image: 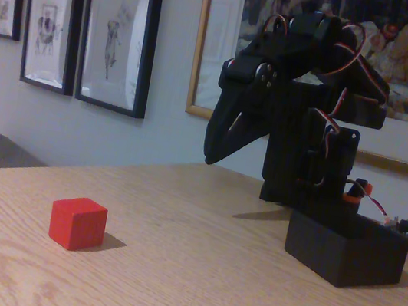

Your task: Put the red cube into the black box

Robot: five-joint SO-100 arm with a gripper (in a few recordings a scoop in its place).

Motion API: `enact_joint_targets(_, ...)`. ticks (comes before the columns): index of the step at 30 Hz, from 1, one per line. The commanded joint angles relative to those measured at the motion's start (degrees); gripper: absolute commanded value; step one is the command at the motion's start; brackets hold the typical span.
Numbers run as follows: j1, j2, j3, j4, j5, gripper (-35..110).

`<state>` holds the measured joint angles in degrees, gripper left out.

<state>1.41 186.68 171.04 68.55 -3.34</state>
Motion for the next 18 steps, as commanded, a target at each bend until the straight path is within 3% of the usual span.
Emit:
enact_joint_targets(1, 2.11, -8.88, -9.05, -1.76, 1.93, -15)
enact_joint_targets(12, 1.76, -7.38, -6.50, -2.11, -1.49, -15)
enact_joint_targets(18, 0.09, -21.71, -18.63, -5.98, 2.20, -15)
